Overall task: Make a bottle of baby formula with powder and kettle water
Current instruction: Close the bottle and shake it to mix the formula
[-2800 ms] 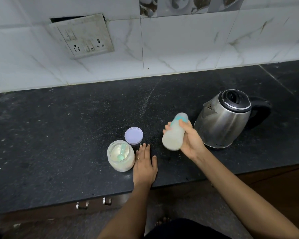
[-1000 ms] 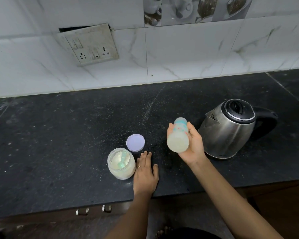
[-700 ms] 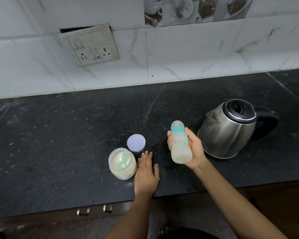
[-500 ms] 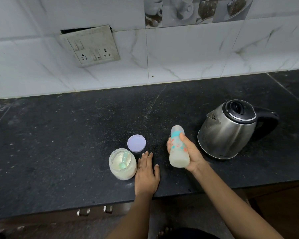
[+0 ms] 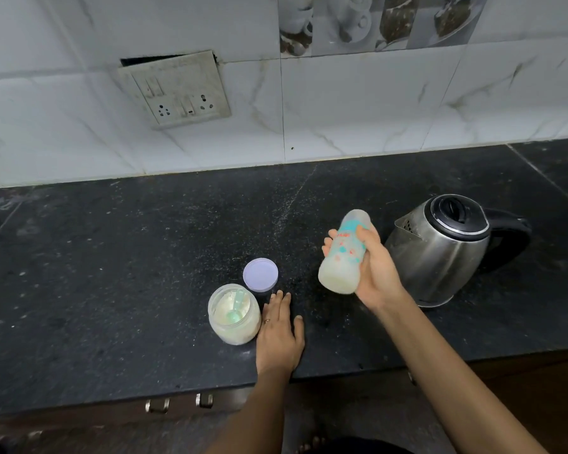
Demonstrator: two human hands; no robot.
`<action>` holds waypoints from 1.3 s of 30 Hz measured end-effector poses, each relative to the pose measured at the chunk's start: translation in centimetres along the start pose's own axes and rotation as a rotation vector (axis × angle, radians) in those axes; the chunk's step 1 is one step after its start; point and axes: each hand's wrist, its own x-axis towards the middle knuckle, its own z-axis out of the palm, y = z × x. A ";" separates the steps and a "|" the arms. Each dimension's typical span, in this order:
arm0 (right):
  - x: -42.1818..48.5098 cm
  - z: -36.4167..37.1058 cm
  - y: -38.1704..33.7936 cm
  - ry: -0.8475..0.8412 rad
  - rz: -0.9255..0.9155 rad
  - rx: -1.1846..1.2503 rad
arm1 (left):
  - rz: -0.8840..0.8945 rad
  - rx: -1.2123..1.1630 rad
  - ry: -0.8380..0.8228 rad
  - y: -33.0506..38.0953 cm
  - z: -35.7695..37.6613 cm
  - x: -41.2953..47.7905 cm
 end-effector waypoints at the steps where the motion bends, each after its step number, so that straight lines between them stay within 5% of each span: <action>1: -0.4 0.1 -0.1 -0.050 0.049 -0.002 | 0.003 0.001 0.003 -0.1 0.0 0.0; 4: -1.6 0.4 0.2 -0.265 0.139 -0.071 | -0.004 0.005 0.001 -0.1 0.1 0.0; 8: -0.7 0.6 1.2 0.033 0.209 0.322 | -0.003 0.007 0.002 0.1 0.0 0.0; 12: -1.3 0.6 1.9 -0.100 0.244 0.000 | -0.009 0.008 0.002 -0.1 0.1 0.0; 17: 0.1 -0.4 1.8 0.163 0.158 0.153 | -0.001 -0.001 0.010 0.0 0.0 0.0; 21: -2.3 -0.2 2.0 -0.205 0.231 -0.221 | 0.006 0.000 0.014 -0.1 0.0 0.0; 26: -0.6 -0.4 2.2 0.100 0.046 0.144 | 0.001 -0.005 0.011 0.0 0.0 0.1; 30: -2.7 0.2 2.9 -0.208 0.134 -0.257 | 0.011 -0.020 -0.010 0.0 -0.2 -0.1; 34: -0.5 0.8 1.8 0.100 -0.053 0.039 | -0.006 -0.003 0.001 0.2 -0.3 -0.1; 39: -1.8 0.5 1.1 -0.229 0.082 -0.396 | -0.007 -0.012 0.002 0.2 -0.4 -0.2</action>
